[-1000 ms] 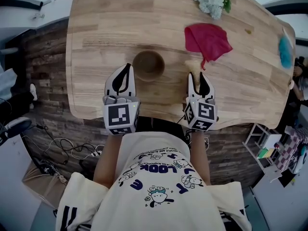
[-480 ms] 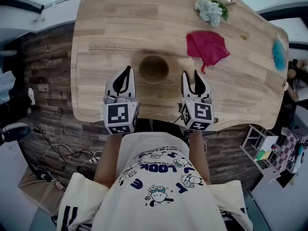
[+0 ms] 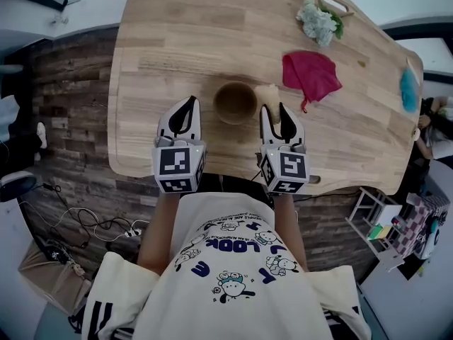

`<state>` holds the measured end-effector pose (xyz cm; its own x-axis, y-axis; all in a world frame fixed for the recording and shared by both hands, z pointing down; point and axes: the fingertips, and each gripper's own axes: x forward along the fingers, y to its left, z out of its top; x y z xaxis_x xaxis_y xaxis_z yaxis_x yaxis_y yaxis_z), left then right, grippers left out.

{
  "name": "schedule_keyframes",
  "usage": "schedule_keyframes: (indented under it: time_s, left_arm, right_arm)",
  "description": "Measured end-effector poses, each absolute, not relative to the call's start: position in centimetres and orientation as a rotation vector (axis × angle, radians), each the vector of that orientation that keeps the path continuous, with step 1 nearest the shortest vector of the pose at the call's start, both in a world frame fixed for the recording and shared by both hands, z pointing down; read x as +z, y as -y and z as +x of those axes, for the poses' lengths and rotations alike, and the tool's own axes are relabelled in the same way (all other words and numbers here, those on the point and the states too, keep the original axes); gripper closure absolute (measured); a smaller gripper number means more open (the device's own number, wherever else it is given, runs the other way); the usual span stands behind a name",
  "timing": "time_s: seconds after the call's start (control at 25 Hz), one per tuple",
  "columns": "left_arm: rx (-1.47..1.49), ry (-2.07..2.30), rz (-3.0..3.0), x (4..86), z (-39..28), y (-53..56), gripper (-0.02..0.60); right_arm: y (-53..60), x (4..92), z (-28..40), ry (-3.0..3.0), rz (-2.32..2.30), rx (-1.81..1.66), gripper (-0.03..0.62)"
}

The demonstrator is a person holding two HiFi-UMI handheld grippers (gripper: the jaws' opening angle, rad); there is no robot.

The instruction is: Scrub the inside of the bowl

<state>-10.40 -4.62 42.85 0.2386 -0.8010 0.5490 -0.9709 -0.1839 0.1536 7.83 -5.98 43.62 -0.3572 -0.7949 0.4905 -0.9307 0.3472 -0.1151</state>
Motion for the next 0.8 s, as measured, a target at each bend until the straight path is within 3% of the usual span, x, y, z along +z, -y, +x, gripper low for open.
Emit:
schedule_keyframes:
  time_s: [0.56, 0.64, 0.8]
  left_arm:
    - [0.500, 1.465, 2.024, 45.6, -8.7, 5.3, 0.548]
    - [0.496, 1.423, 2.022, 46.1, -8.1, 5.4, 0.448]
    - [0.506, 1.377, 2.012, 47.0, -7.4, 5.6, 0.446]
  right_arm:
    - [5.8, 45.0, 5.5, 2.244, 1.496, 0.594, 0.444]
    - [5.7, 45.3, 5.4, 2.239, 1.489, 0.605, 0.444]
    - [5.6, 45.5, 5.4, 2.230, 1.488, 0.619, 0.444]
